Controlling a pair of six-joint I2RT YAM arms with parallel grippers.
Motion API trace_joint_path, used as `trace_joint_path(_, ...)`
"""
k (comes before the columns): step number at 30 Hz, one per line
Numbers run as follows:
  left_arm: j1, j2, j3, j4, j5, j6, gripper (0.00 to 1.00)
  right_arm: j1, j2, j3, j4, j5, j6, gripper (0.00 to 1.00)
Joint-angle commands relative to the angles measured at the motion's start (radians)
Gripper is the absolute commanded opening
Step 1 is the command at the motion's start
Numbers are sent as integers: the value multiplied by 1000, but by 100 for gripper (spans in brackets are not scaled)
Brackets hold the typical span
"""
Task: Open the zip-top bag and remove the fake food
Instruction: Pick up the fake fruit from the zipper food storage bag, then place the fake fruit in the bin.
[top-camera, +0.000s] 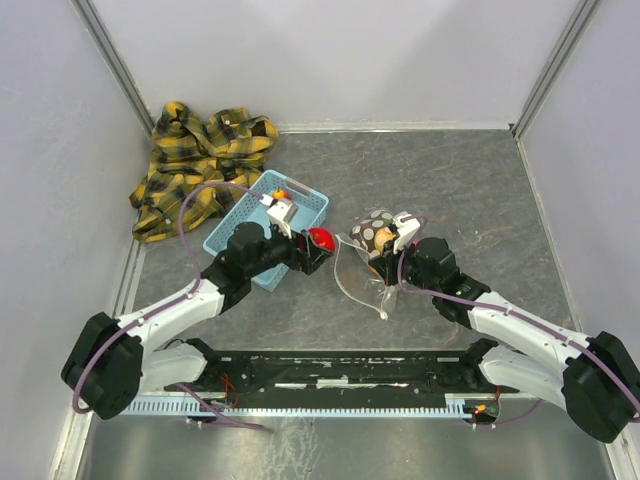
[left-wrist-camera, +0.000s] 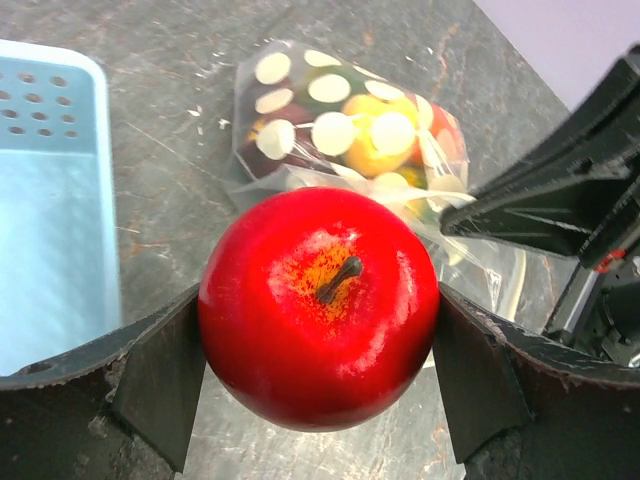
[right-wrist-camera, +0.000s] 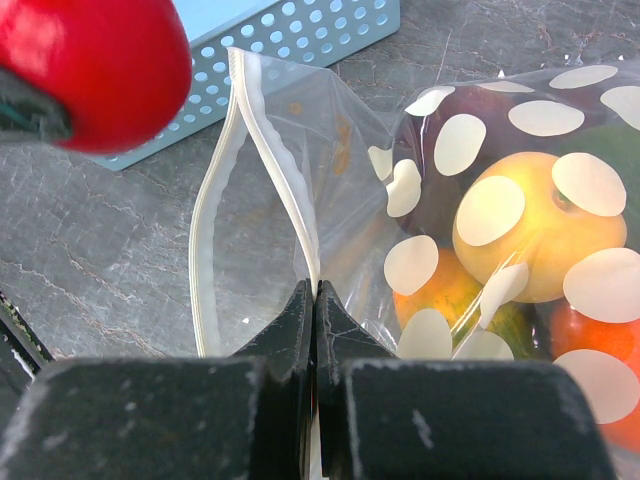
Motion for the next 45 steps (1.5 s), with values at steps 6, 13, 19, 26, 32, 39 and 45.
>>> trace_joint_path(6,176,33,113,-51,102,-107,32,2,7,6,32,0,-2,2)
trace_joint_path(13,253,117,150,4,131,-161,32,1,10,10,34,-3,-1,1)
trace_joint_path(19,326,200,173,28,116,-225,32,1,14,12,34,-6,-1,2)
trace_joint_path(26,352,327,237,-28,28,-255,34,1,21,8,41,-9,2,1)
trace_joint_path(32,352,450,305,-40,22,-255,41,2,25,10,46,-11,5,1)
trace_joint_path(39,352,562,376,-44,17,-255,59,1,26,9,46,-11,6,2)
trace_joint_path(45,352,599,408,-55,-1,-248,73,1,29,11,48,-11,5,2)
